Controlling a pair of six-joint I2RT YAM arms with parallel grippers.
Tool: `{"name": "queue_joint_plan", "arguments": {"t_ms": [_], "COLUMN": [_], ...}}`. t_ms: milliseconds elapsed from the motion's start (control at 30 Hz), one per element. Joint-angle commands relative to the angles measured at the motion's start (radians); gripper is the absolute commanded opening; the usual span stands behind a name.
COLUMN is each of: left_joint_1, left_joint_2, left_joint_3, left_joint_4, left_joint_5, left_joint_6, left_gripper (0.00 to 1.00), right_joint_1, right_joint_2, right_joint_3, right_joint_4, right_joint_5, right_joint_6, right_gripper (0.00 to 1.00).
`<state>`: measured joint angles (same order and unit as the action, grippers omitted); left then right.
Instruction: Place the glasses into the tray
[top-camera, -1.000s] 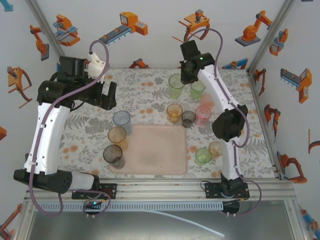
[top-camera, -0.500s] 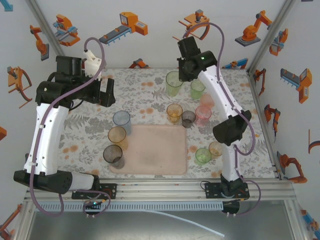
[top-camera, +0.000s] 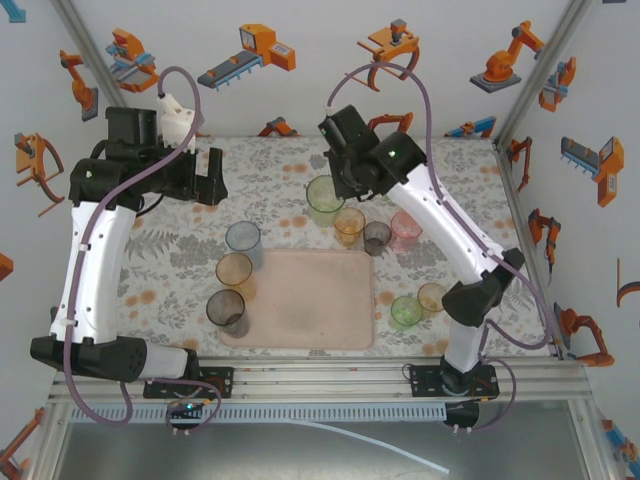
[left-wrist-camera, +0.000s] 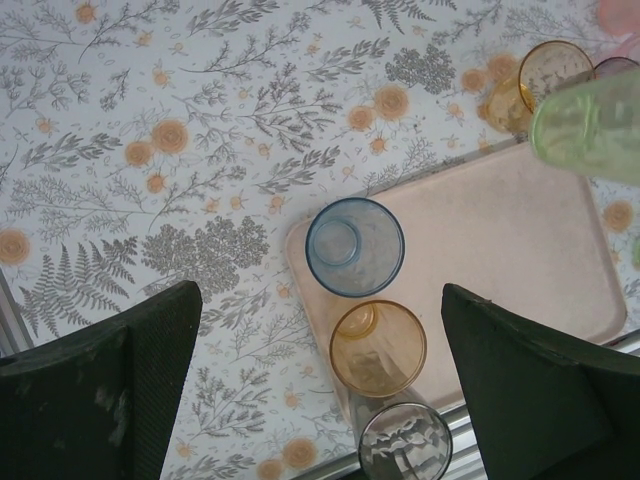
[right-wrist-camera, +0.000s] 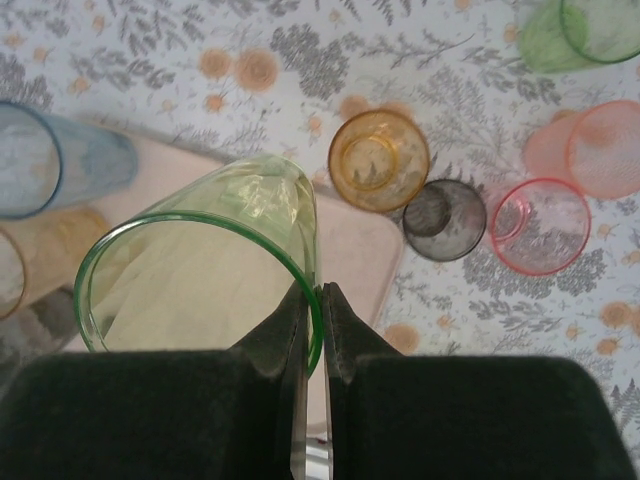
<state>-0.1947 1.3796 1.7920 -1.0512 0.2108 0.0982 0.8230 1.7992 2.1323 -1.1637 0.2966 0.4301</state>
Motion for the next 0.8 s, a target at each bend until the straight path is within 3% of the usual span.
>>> {"name": "queue_joint_plan", "arguments": {"t_ms": [0, 433, 767], "left_joint_1": [0.013, 0.035, 0.049], "left_joint_2": [0.012, 0.000, -0.005], "left_joint_3": [0.032, 0.068, 0.056], "left_joint_4": [0.013, -0.026, -0.026], "left_joint_5": [0.044, 0.039, 0.065], "left_joint_6": [-0.033, 0.027, -0.012], "left_gripper": [0.97, 0.97, 0.97], "right_joint_1": [0.080, 0.381, 0.460], "right_joint_2": [-0.047, -0.028, -0.021], "right_joint_3": [-0.092, -0.304, -0.434], "right_joint_4": [0.024, 0.216, 0.320], "right_joint_5": [0.059, 0.103, 0.103], "right_joint_6": [0.093, 0.262, 0.363], "right_gripper": [0.11, 0.11, 0.11]}}
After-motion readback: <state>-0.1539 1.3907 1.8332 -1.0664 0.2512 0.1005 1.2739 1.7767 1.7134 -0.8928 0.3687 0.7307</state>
